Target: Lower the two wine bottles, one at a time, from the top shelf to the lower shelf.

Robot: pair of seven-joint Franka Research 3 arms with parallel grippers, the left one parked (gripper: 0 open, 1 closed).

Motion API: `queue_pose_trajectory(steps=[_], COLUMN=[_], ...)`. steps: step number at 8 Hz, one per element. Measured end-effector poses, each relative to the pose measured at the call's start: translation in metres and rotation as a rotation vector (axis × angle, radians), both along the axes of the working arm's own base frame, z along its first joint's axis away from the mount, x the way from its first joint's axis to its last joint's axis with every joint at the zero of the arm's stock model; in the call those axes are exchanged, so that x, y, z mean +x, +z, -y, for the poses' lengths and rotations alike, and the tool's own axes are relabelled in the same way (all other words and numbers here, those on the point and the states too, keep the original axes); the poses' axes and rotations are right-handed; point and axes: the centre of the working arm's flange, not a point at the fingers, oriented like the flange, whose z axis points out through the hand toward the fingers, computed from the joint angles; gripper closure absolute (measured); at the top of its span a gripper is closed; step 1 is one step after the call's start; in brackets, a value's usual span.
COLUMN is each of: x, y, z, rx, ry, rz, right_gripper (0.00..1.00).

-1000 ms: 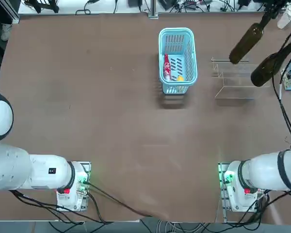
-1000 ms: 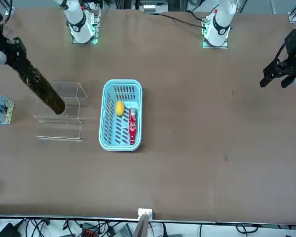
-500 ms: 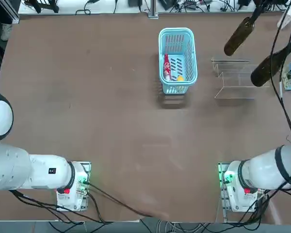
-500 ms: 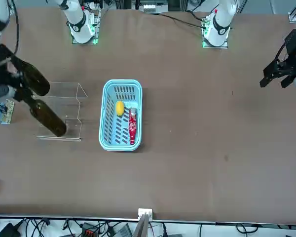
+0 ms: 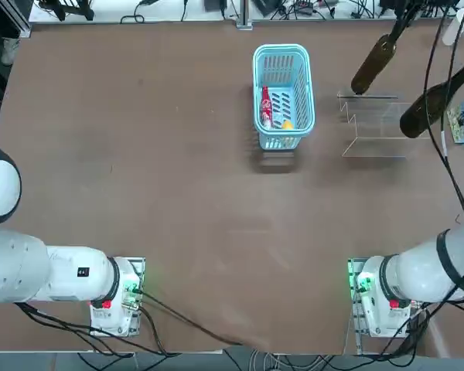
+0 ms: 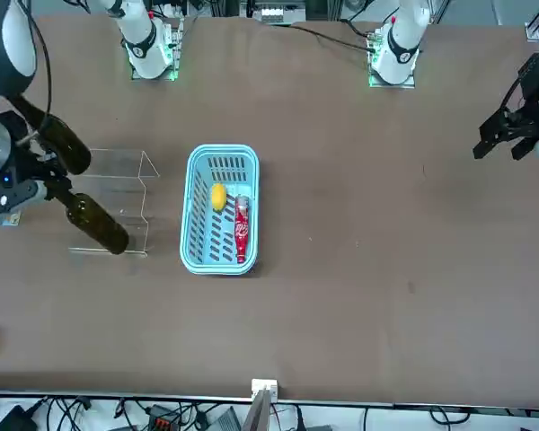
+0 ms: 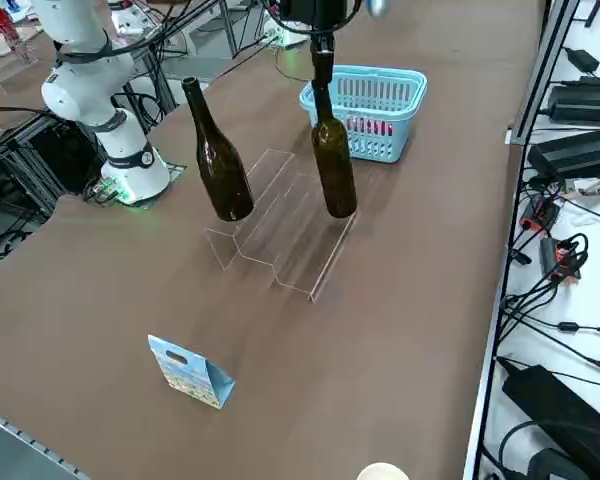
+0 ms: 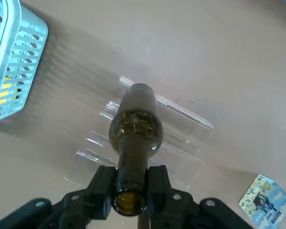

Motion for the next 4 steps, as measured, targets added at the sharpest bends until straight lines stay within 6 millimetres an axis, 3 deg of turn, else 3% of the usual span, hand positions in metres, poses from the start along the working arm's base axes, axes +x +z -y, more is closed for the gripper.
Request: queue_pose_trajectory(steps=[4], x=[0.003], y=[-0.03], z=[0.0], rx=[-0.005], ry=[0.0], rz=[-0.054], right_gripper=[0.62])
